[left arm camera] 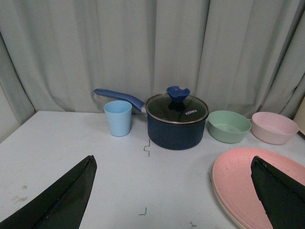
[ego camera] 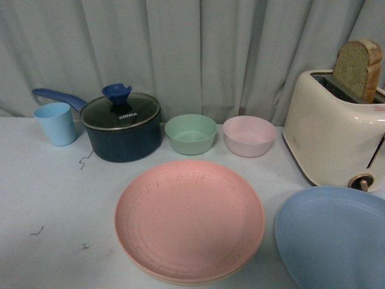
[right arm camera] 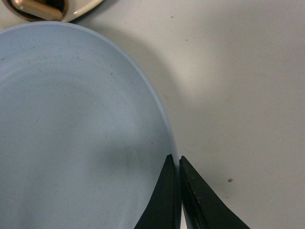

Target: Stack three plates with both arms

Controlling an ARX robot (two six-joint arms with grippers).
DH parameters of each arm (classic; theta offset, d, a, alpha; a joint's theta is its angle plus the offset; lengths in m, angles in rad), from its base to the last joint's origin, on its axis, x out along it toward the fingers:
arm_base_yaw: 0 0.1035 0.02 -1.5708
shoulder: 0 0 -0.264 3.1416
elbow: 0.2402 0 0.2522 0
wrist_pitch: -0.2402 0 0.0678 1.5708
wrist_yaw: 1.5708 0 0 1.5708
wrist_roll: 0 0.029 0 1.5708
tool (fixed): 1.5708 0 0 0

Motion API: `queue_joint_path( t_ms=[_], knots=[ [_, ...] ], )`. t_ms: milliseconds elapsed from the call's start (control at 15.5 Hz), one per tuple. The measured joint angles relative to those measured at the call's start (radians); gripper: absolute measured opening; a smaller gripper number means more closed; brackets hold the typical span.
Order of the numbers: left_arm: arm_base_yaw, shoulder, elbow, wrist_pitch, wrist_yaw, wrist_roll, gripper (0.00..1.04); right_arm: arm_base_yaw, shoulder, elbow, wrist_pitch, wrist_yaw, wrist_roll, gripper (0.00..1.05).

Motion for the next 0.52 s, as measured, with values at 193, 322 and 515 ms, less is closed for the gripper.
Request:
queue_joint_path(
  t_ms=[193,322,515],
  knots=[
    [0.0,0.0,0.0,0.0,0.0,0.0,0.98,-0.087,-0.108,-0.053,-0.059,-0.068,-0.039,0.02],
    [0.0,0.0,0.0,0.0,0.0,0.0,0.98,-0.022,-0.452,-0.051,-0.28,-0.19,0.005,0.02],
    [0.0,0.0,0.0,0.0,0.0,0.0,0.98,0.328,-0.338,0.142,-0.261,-0.114,0.26,0.02]
  ],
)
